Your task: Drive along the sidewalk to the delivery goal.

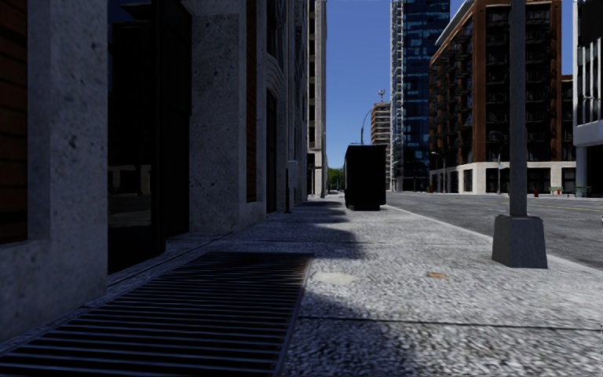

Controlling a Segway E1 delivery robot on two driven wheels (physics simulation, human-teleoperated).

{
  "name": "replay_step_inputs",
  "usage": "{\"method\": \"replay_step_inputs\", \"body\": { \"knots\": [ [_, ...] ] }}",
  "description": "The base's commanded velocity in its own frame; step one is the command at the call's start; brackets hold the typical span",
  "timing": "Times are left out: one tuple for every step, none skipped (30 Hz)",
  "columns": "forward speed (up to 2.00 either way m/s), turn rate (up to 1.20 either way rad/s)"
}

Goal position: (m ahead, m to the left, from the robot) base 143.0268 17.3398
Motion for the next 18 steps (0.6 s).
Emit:
{"method": "replay_step_inputs", "body": {
  "knots": [
    [2.0, -0.28],
    [2.0, -0.28],
    [2.0, -0.28],
    [2.0, -0.28],
    [2.0, -0.28],
    [2.0, -0.28],
    [2.0, -0.28],
    [2.0, -0.28],
    [2.0, -0.28],
    [2.0, -0.28],
    [2.0, -0.28],
    [2.0, -0.28],
    [2.0, -0.28],
    [2.0, -0.18],
    [2.0, -0.18],
    [2.0, -0.12],
    [2.0, -0.11],
    [2.0, -0.09]
  ]
}}
